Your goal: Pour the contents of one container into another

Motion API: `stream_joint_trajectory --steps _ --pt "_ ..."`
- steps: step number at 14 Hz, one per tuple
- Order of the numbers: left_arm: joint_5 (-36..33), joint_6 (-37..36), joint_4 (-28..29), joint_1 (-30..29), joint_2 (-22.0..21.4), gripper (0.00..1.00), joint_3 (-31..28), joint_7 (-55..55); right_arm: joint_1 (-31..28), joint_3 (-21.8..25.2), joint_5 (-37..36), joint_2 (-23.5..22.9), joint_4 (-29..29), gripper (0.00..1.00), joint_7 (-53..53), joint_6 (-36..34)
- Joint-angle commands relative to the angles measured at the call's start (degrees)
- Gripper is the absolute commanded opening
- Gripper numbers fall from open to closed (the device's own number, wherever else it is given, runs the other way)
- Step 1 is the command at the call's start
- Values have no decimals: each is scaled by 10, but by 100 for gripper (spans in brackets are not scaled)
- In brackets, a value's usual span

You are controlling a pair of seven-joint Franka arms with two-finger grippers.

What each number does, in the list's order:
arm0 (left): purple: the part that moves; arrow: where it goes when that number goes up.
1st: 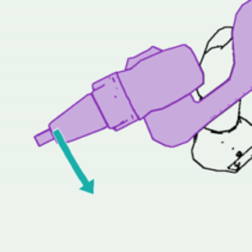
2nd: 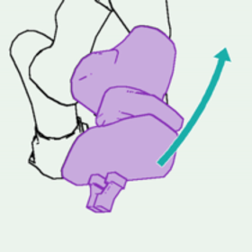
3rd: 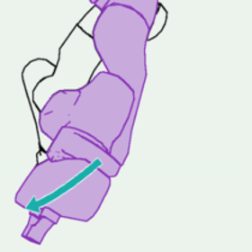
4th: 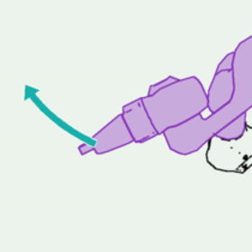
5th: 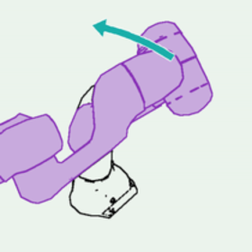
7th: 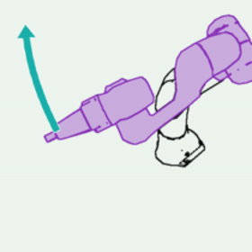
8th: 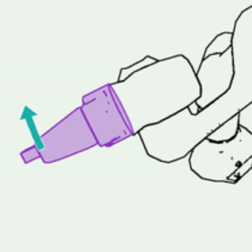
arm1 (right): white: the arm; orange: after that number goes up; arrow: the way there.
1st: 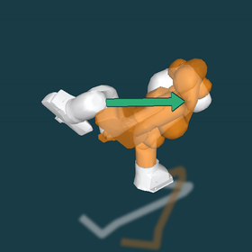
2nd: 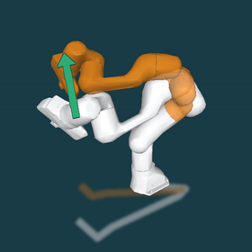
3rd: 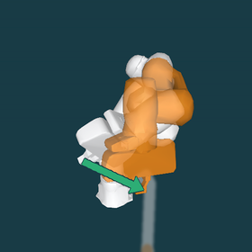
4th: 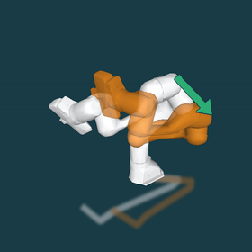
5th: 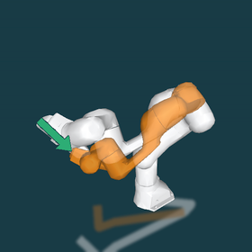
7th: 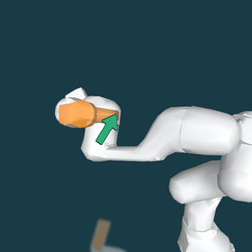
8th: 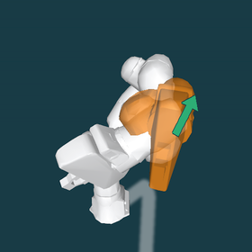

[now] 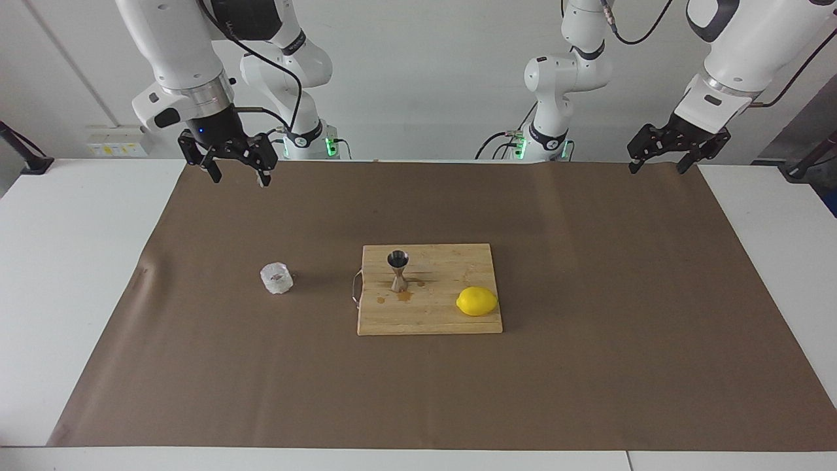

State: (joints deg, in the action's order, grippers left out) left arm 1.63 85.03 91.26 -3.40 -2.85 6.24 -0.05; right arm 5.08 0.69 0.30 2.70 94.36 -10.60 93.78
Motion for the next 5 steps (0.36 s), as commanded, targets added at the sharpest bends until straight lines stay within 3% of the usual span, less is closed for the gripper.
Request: stream_joint_trajectory --steps 1,5 --pt "3 -4 7 -5 -7 100 3 -3 -3 -3 -14 3 2 100 -8 -4" --pt "3 -4 7 -5 -7 100 2 -3 -16 -12 -14 4 2 100 -7 -9"
